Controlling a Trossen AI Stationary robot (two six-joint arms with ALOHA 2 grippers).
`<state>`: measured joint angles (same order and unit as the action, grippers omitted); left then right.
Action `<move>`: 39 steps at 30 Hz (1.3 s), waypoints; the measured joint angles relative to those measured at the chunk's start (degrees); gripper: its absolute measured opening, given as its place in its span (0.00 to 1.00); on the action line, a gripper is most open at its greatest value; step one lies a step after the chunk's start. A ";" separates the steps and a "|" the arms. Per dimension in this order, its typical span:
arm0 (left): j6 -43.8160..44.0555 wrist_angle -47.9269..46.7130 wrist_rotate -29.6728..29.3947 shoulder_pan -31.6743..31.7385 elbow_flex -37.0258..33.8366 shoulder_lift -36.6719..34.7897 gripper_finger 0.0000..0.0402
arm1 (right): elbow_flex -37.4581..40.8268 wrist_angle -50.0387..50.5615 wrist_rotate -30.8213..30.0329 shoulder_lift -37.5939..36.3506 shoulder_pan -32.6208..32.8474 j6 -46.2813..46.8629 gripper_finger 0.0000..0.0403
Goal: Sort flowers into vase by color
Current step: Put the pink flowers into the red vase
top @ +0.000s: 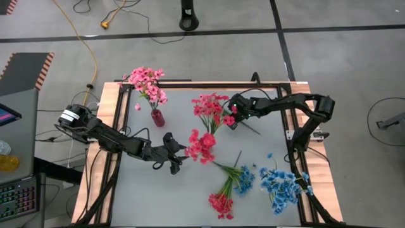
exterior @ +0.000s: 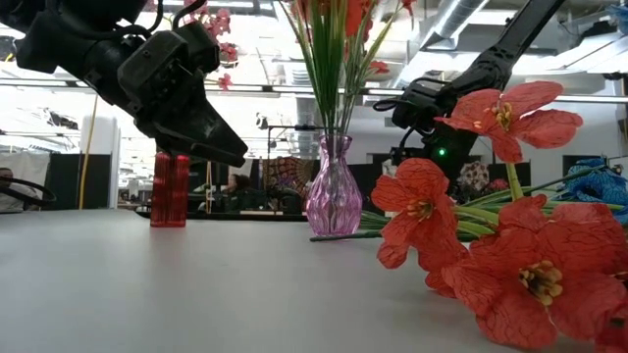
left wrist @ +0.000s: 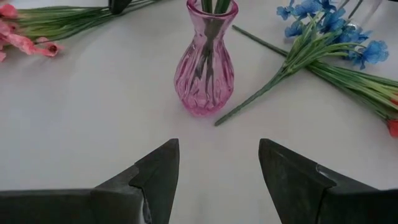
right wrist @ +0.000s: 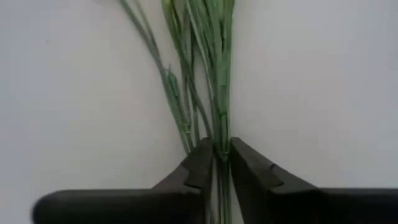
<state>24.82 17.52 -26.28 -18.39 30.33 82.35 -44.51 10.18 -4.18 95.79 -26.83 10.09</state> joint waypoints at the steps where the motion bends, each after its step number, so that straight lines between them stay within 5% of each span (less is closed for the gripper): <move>1: 0.00 0.00 0.00 0.00 0.00 0.00 0.52 | 0.00 0.02 0.04 0.00 0.00 -0.02 0.14; 6: 0.09 0.00 -0.02 0.00 0.00 0.00 0.52 | 0.02 0.06 0.13 0.00 0.00 0.00 0.06; 15: 2.52 0.00 -1.47 0.00 0.00 0.00 0.52 | 0.32 1.21 0.46 -2.26 0.07 0.02 0.06; 26: 5.84 2.96 -7.45 0.04 0.00 0.00 0.52 | 0.24 0.17 0.41 -13.73 0.09 0.67 0.06; 34: 0.99 7.86 -15.88 0.11 0.00 -0.07 0.52 | 0.20 -3.93 0.37 -21.57 0.26 1.95 0.07; 39: -0.57 7.36 -16.11 0.50 0.00 -3.05 0.52 | 0.20 -9.25 0.29 -25.25 0.24 1.97 0.07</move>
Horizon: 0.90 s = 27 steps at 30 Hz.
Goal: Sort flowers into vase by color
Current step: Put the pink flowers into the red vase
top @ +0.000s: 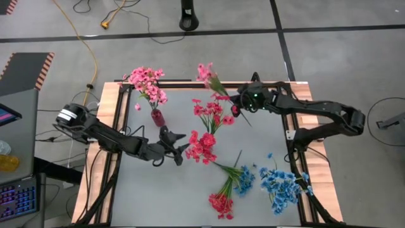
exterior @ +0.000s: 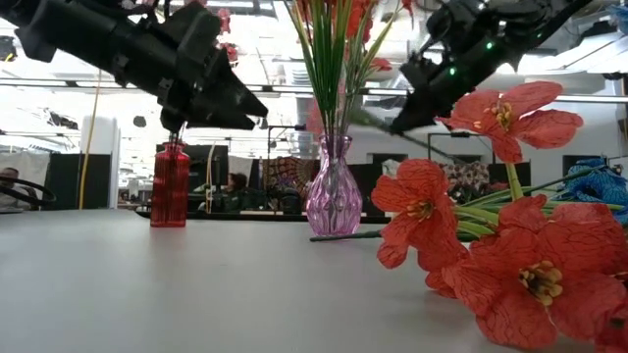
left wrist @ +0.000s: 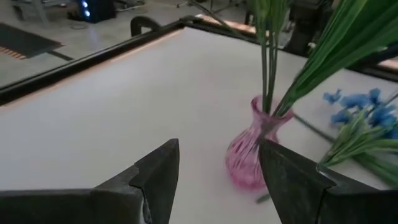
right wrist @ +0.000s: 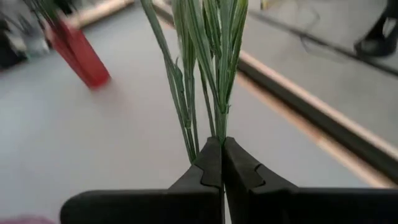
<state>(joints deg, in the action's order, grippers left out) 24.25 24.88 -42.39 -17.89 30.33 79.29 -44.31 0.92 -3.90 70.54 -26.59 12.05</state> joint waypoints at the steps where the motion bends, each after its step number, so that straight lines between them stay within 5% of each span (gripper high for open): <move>1: -0.10 -0.10 0.18 0.00 0.00 -0.80 0.52 | 0.00 -1.09 0.00 -0.58 0.00 0.00 0.07; 16: -5.15 -11.66 4.21 -0.15 0.00 -16.98 0.52 | -0.04 -9.19 -0.72 -14.73 -0.13 -3.54 0.06; 27: -11.83 -8.93 4.29 -0.17 0.00 -28.90 0.52 | -0.09 -17.08 0.84 -22.21 -0.07 -3.37 0.07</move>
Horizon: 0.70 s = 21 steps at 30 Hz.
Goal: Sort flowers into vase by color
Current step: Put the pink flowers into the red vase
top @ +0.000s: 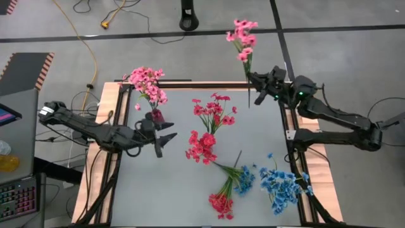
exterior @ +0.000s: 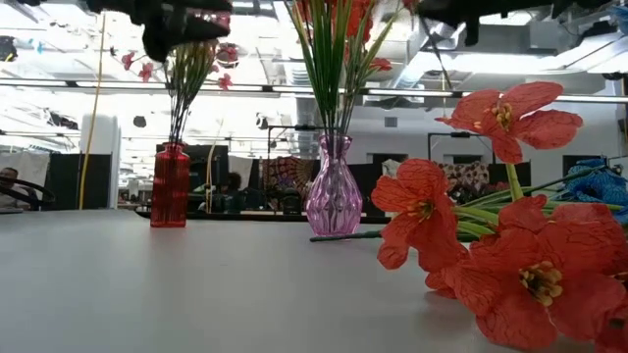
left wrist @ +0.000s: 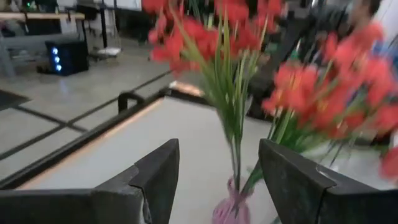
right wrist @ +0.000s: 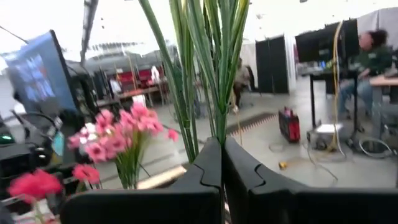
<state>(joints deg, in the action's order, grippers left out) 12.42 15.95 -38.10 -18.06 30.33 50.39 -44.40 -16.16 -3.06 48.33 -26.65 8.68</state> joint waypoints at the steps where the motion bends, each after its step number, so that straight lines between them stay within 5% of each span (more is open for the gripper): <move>1: -0.28 1.55 0.17 0.00 0.00 -0.83 0.52 | 0.00 -0.86 0.87 -0.20 0.00 0.40 0.07; 9: -11.30 19.50 7.01 0.19 0.60 -1.45 0.52 | 0.00 -8.21 6.17 -0.37 1.60 1.89 0.07; 21: -14.97 19.10 16.14 5.05 15.90 11.47 0.52 | 0.00 -15.83 9.11 -0.35 10.04 1.95 0.07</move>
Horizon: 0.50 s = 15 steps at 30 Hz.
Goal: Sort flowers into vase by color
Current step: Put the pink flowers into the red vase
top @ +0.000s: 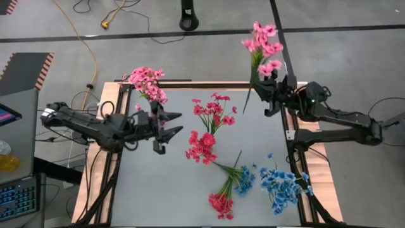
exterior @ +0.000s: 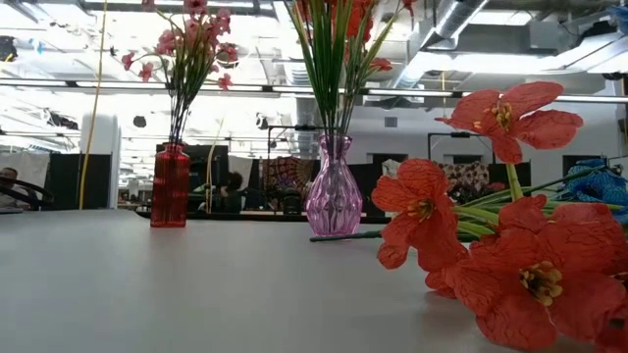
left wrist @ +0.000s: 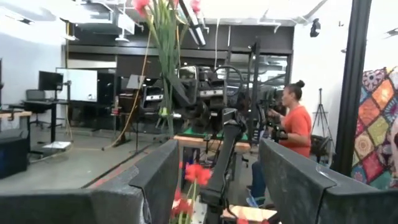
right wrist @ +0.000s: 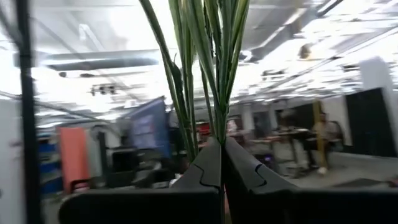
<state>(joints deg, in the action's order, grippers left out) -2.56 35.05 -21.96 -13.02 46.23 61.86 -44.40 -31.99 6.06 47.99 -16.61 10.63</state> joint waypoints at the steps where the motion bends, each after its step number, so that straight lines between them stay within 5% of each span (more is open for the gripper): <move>1: 0.20 0.00 1.06 0.56 1.37 1.37 0.52 | 0.00 0.02 0.21 0.00 0.74 0.00 0.07; 15: -0.01 -0.77 9.72 5.63 22.63 23.32 0.52 | 0.00 4.81 0.41 0.11 9.50 -0.57 0.07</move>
<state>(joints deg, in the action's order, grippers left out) -2.57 34.27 -12.25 -7.38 68.85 85.18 -44.40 -27.18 6.47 48.10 -7.11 10.07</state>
